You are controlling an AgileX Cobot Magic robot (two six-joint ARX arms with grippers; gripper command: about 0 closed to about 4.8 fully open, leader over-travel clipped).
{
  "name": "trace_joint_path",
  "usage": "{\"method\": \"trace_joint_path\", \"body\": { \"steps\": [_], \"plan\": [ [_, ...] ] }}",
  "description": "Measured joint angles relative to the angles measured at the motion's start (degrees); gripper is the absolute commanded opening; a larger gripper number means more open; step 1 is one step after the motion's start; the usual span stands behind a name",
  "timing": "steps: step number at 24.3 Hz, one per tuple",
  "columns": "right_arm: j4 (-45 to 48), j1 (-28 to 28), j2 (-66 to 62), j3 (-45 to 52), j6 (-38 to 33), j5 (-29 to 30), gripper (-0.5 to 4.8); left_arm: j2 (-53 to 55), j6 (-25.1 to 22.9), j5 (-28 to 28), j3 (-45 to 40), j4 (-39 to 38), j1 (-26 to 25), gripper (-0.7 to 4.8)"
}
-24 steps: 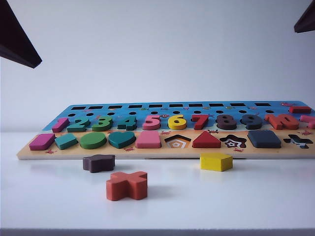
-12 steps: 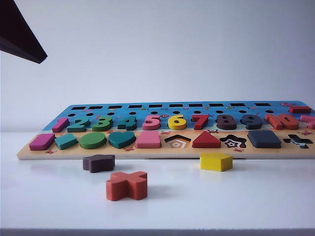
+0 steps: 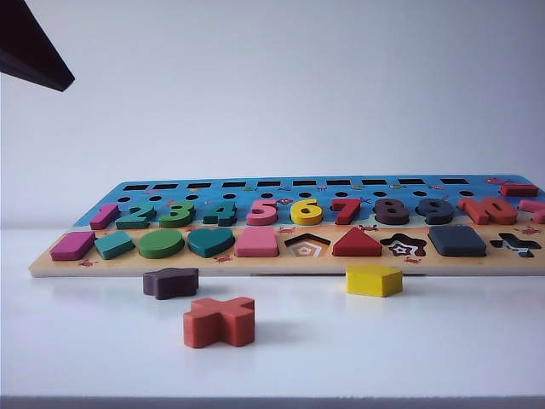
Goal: Insert the cube into the slot.
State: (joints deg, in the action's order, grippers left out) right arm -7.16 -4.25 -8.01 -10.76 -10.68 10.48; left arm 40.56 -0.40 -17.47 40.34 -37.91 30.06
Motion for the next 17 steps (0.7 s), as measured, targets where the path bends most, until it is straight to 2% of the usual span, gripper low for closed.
{"method": "trace_joint_path", "body": {
  "steps": [8, 10, 17],
  "plan": [
    [-0.11, -2.01, 3.65, 3.93, 0.02, -0.46, -0.05, -4.17, -2.36, 0.09, 0.0, 2.58, -7.32, 0.09],
    [0.04, -3.06, 5.22, 4.9, 0.0, -1.9, -0.05, -6.43, -4.37, 1.07, 0.0, 3.41, -10.54, 0.1],
    [0.26, -4.5, 7.69, 6.32, 0.0, -2.6, -0.05, -10.51, -6.21, 3.28, -0.85, 5.73, -17.2, 0.1]
  ]
}}
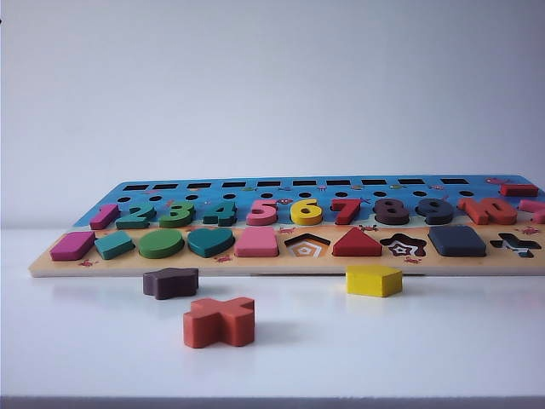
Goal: Insert the cube into the slot.
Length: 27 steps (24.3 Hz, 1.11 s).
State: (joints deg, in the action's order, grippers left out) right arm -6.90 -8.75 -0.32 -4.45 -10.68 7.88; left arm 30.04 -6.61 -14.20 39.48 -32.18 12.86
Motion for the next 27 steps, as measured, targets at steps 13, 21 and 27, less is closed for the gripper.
{"method": "trace_joint_path", "body": {
  "steps": [13, 21, 27],
  "plan": [
    [0.81, -0.09, 0.0, 3.5, 0.0, -0.02, -0.05, -6.86, 0.92, 4.9, -7.43, 17.9, -11.93, 0.1],
    [1.57, -0.09, 0.0, 4.02, 0.02, -0.24, -0.05, -14.01, 2.69, 11.96, -17.46, 23.3, -18.47, 0.1],
    [1.57, 0.33, 0.0, 4.02, 0.02, -0.22, -0.05, -23.8, 2.86, 19.23, -29.31, 29.51, -19.15, 0.1]
  ]
}}
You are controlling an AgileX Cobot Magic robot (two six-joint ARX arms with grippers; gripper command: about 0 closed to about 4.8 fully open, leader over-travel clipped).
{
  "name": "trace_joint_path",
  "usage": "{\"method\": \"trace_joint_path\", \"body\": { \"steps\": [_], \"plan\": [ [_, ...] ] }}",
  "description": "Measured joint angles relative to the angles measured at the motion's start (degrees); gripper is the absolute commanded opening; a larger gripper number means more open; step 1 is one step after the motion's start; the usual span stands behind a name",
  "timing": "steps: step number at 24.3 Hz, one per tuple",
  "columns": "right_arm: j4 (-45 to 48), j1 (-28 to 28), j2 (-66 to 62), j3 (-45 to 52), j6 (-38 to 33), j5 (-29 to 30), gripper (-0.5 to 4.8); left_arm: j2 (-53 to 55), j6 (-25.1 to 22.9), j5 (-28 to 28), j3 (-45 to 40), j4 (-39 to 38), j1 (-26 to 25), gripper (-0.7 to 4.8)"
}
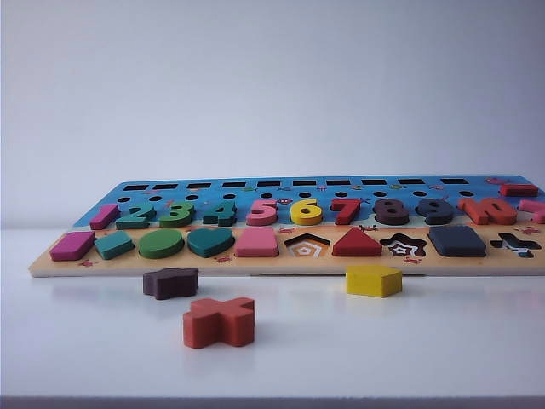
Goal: Insert the cube into the slot.
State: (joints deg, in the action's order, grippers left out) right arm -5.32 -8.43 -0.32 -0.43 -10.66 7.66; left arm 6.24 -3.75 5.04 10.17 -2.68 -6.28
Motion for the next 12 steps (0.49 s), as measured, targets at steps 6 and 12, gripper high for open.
{"method": "trace_joint_path", "body": {
  "steps": [6, 12],
  "plan": [
    [0.0, 0.61, 0.0, 0.0, 0.02, 0.0, -0.05, -4.85, 0.04, 3.54, -4.07, 0.66, 0.02, 0.1],
    [-0.57, 0.63, 0.0, 0.0, 0.02, 0.0, -0.05, -6.1, 0.13, 3.93, -6.54, 0.79, 0.0, 0.1]
  ]
}}
